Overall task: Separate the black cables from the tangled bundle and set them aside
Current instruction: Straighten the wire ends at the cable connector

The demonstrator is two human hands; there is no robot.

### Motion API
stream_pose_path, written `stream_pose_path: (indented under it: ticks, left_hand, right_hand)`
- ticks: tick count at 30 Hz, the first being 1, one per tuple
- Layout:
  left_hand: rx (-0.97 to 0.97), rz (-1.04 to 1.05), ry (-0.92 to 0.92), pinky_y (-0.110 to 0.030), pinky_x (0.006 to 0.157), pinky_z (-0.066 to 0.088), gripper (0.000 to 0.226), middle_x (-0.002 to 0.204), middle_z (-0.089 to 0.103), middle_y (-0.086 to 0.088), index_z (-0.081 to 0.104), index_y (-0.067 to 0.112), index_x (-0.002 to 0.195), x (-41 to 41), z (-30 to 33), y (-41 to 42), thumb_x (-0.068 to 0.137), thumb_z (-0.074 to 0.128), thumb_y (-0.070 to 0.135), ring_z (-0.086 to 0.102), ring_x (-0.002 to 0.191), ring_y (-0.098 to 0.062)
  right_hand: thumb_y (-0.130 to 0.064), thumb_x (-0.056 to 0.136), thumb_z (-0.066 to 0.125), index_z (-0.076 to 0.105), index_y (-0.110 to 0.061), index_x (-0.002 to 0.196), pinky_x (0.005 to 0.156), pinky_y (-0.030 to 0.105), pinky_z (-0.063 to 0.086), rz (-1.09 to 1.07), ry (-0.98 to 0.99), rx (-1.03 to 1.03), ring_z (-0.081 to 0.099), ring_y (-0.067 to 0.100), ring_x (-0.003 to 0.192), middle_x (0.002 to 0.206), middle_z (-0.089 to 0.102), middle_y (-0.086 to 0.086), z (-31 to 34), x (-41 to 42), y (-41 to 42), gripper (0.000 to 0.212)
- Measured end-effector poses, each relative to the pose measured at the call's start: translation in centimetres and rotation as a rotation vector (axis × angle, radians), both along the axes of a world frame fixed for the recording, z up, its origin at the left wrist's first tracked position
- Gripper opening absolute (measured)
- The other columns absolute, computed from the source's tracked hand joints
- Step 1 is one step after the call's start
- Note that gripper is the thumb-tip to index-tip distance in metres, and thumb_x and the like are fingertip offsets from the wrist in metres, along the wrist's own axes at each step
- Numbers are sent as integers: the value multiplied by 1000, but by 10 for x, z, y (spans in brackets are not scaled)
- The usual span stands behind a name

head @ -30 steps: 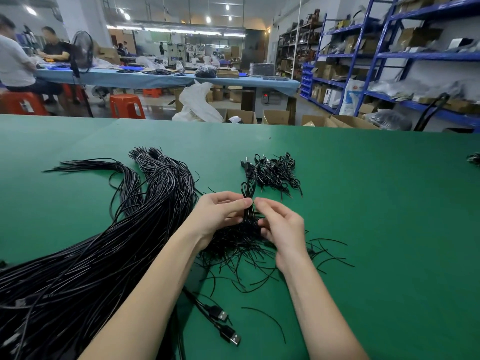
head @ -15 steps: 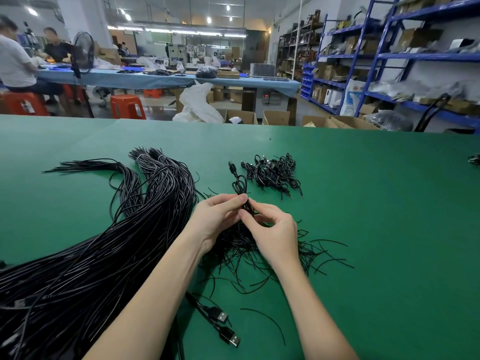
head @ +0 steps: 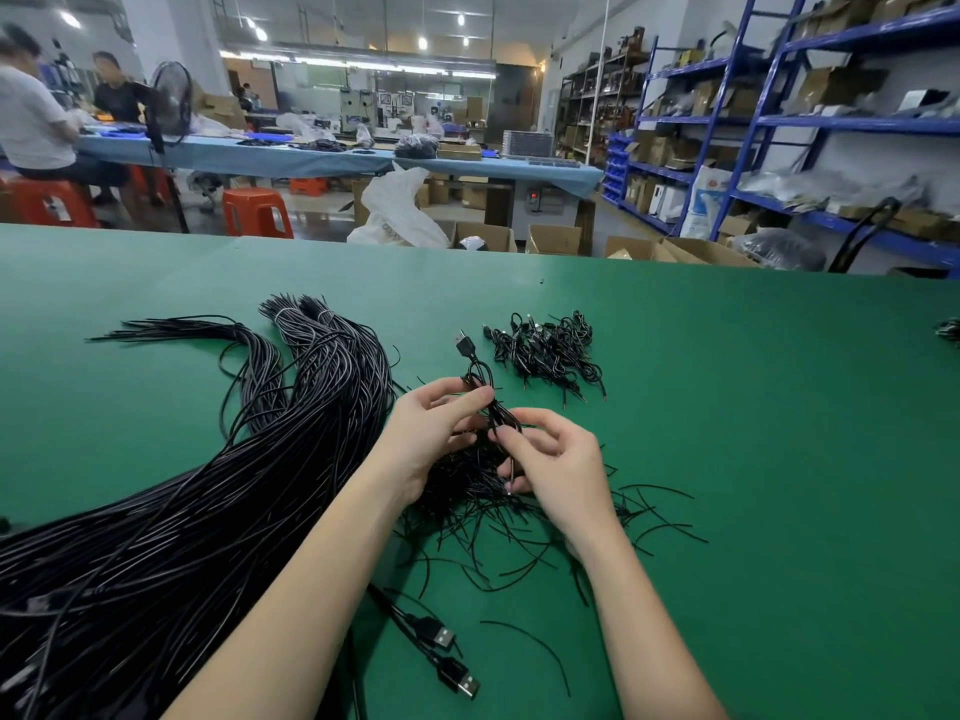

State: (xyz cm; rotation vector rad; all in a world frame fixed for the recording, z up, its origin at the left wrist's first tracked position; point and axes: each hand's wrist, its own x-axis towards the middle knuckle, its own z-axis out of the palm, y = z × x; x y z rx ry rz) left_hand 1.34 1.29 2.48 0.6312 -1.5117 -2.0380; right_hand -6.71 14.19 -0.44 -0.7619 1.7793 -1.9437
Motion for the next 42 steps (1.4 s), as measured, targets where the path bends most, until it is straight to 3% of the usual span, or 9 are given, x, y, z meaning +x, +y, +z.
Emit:
stream_pose_path:
  ticks: [6, 11, 20, 25, 27, 30, 34, 38, 42]
  left_hand:
    - [8, -37, 42, -22, 65, 56, 14, 75, 71, 5, 69, 16, 92, 1, 0, -3, 84, 79, 12, 67, 72, -13]
    - [-138, -72, -41, -23, 69, 55, 29, 93, 73, 0, 69, 12, 114, 0, -3, -2, 89, 77, 23, 69, 78, -12]
    - [-550, 40, -158, -33, 79, 59, 14, 97, 77, 4, 74, 31, 107, 3, -7, -9, 95, 66, 31, 72, 89, -16]
    - [-938, 130, -247, -5, 79, 43, 11, 89, 72, 20, 76, 28, 100, 5, -14, -12, 93, 67, 28, 64, 87, 7]
    - [-1072, 117, -301, -16, 91, 46, 16, 97, 70, 21, 74, 28, 107, 6, -17, -13, 94, 64, 32, 61, 99, 2]
    - [-1181, 88, -393, -34, 100, 45, 21, 110, 70, 15, 70, 30, 113, 8, -22, -12, 96, 60, 36, 55, 111, -13]
    - [-1212, 68, -403, -33, 101, 42, 23, 114, 68, 11, 69, 29, 115, 7, -27, -10, 96, 60, 36, 52, 114, -15]
    - [-1212, 44, -431, -35, 104, 42, 24, 118, 67, 11, 69, 29, 117, 6, -27, -9, 96, 59, 36, 51, 117, -15]
    - [-1215, 32, -434, -36, 102, 43, 23, 115, 68, 11, 69, 29, 115, 5, -27, -8, 96, 59, 36, 52, 114, -16]
  right_hand:
    - [-13, 93, 74, 69, -10, 111, 56, 25, 57, 29, -107, -18, 66, 13, 62, 88, 78, 6, 2, -5, 7, 18]
    - [-18, 92, 76, 71, -19, 104, 61, 20, 55, 14, -4, 82, 68, 5, 67, 85, 79, 0, 1, -7, 8, 13]
    - [-16, 91, 76, 72, -18, 100, 48, 16, 46, -177, -43, 60, 59, 1, 53, 74, 77, -7, 0, -31, -2, 10]
    - [-13, 87, 79, 73, -14, 98, 52, 19, 53, -192, 12, 122, 65, 5, 52, 66, 75, -4, 16, -64, -49, 12]
    - [-11, 86, 79, 74, -9, 98, 50, 20, 54, -225, 37, 153, 65, 5, 48, 61, 73, -3, 25, -80, -74, 13]
    - [-9, 86, 77, 74, -8, 101, 50, 20, 56, -278, 122, 251, 68, 7, 49, 80, 75, 7, 27, -104, -105, 15]
    - [-3, 89, 66, 69, -14, 103, 82, 35, 60, -350, 289, 538, 74, 27, 89, 110, 71, 11, 8, -121, -117, 18]
    - [-6, 91, 60, 62, -15, 110, 76, 28, 39, -406, 483, 582, 55, 24, 90, 119, 59, 8, -2, -114, -116, 21]
    - [-11, 96, 53, 63, -22, 121, 80, 30, 42, -360, 772, 616, 58, 23, 104, 130, 57, 1, -5, -100, -114, 30]
